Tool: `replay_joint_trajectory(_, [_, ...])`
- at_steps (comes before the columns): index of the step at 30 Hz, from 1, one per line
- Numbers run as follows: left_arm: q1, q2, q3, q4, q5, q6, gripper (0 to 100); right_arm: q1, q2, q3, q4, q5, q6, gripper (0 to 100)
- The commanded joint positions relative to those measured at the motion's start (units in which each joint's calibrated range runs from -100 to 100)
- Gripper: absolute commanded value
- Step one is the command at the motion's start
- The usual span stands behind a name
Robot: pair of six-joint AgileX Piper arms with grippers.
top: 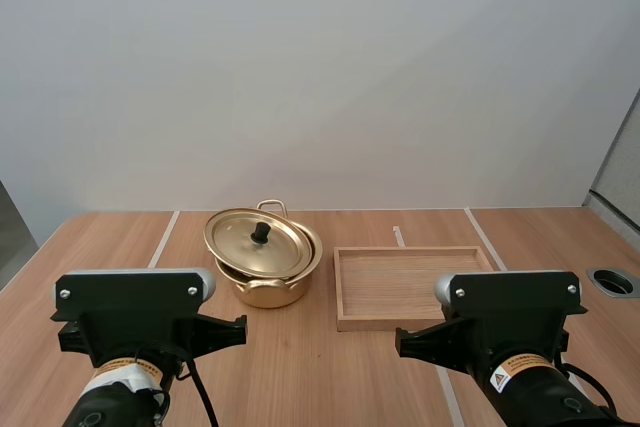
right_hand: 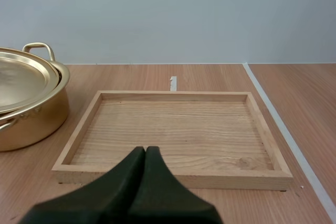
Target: Open the pot, put the pineapple inside, and close it
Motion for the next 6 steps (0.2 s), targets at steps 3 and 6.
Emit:
replay_joint_trajectory(3, [-0.06,-0.31,0.08,0.44,-1.38,-0.57,0,-0.22,-0.42,0.0,0.16,-1.09,0.1,0])
replay_joint_trajectory(6, [-0.06,-0.31,0.08,0.44,-1.38,-0.57,0,-0.22,-0.42,0.0,0.16,-1.09,0.1,0])
